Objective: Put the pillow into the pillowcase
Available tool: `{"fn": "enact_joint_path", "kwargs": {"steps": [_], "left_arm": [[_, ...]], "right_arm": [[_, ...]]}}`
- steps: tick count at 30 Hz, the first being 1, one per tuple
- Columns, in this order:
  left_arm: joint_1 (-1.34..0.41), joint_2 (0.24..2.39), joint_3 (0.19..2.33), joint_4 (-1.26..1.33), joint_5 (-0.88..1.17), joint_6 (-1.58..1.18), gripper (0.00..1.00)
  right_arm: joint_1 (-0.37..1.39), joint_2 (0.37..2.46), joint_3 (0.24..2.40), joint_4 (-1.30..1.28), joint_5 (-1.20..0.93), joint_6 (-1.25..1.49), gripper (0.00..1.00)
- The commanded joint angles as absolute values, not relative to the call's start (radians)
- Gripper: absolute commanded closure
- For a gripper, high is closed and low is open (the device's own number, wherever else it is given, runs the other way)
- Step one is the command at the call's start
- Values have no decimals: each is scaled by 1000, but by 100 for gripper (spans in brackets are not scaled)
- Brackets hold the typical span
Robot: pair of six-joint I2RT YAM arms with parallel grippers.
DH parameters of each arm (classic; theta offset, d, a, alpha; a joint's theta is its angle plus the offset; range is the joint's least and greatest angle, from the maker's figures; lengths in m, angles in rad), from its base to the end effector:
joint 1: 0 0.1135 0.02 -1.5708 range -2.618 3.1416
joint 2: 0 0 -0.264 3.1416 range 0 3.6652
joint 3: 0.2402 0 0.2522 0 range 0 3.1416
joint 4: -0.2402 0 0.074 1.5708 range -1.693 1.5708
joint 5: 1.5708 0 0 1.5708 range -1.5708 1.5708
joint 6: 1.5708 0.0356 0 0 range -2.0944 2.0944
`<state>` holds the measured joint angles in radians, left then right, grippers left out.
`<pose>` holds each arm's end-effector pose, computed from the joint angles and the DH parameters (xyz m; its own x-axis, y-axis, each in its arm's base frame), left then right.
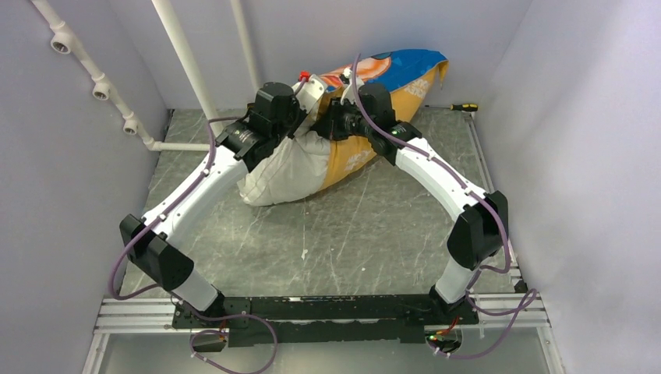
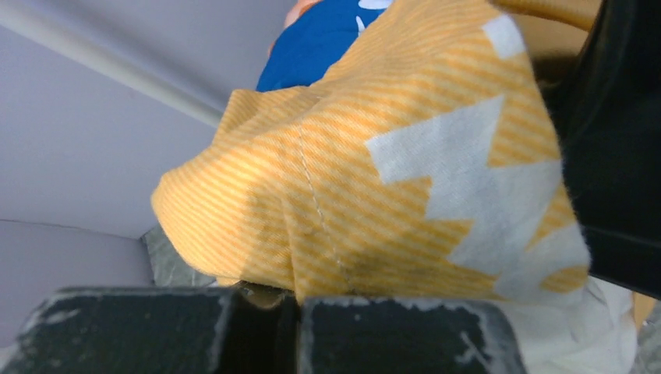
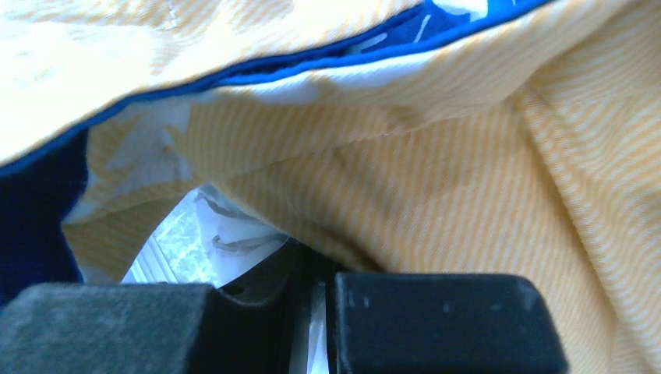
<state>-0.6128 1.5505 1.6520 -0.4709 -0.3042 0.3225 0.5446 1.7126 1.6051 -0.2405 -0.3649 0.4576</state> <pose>0.2949 -0.1943 0.4230 -0.1786 0.4952 -0.8502 0.3974 0.8268 0.3981 0.3425 0.2223 0.3716 -0.6023 0.1177 -0.7896 -0.5627 0.6390 0.5245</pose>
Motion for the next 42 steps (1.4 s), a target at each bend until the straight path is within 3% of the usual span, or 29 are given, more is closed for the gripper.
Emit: {"fn": "enact_joint_path", "kwargs": {"steps": [1,4,6,7,9,10,12,16,22,23,27,29,39,42], "left_arm": [[-591,1549,1820,-361,-423,406,100],[-589,1543,1881,-476,-363,395,100],[-589,1529,1878,-515,-336,400,100],[-588,1521,1873,-527,-324,394,95],[-578,1509,1863,-549,-293,360,67],[-568,1505,1856,-558,-272,343,61],[-549,1497,1834,-560,-230,316,55],[-525,1501,1818,-570,-185,276,51],[-510,1505,1836,-585,-158,242,48],[-506,1504,1841,-591,-157,238,47],[-494,1483,1834,-621,-151,226,42],[-486,1471,1809,-616,-148,225,40],[-472,1471,1762,-618,-141,206,38],[-470,1471,1771,-625,-135,205,37]], "right_arm": [[500,1674,1578,-232,-314,446,91],[500,1618,1561,-222,-352,434,86],[500,1580,1559,-232,-365,421,73],[500,1563,1561,-239,-382,413,67],[501,1520,1558,-243,-417,404,52],[502,1498,1546,-230,-445,408,48],[509,1457,1520,-173,-509,428,49],[592,1432,1492,-84,-586,423,63],[736,1560,1517,-112,-400,383,73],[739,1558,1511,-129,-321,398,71],[736,1448,1387,-105,-122,417,42],[736,1395,1371,-150,-57,404,36],[735,1279,1246,-284,91,416,38],[735,1319,1240,-276,47,417,47]]}}
